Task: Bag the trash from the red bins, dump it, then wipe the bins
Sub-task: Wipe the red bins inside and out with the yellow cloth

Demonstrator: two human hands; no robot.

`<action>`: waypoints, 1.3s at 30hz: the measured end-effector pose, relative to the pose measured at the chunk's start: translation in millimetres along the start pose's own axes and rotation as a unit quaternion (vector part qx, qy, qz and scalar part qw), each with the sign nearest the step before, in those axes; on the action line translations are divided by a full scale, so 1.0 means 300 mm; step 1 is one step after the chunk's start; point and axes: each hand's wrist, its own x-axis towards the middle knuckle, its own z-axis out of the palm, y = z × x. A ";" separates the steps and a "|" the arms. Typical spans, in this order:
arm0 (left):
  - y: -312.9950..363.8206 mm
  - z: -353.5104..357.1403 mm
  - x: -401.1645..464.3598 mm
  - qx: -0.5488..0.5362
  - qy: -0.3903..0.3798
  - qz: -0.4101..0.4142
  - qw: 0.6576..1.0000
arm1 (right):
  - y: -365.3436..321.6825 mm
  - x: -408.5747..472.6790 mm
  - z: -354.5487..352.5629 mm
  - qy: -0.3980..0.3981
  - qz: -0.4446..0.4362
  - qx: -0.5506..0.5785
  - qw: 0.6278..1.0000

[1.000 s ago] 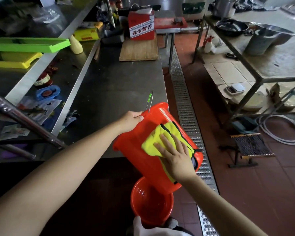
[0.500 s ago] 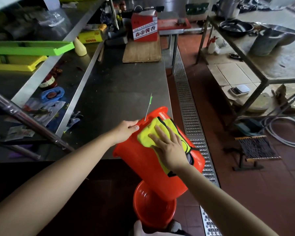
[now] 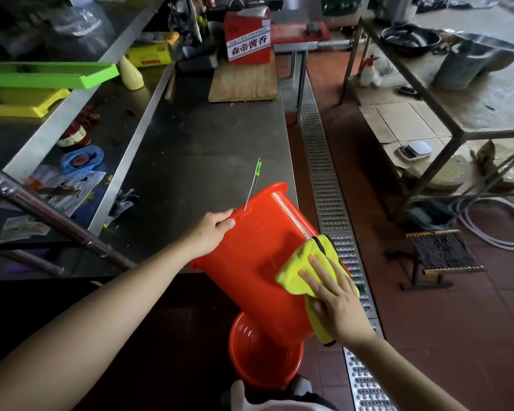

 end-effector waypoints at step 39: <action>-0.130 0.065 -0.086 0.016 0.103 0.010 0.994 | -0.016 0.044 0.033 -0.007 0.035 0.025 0.999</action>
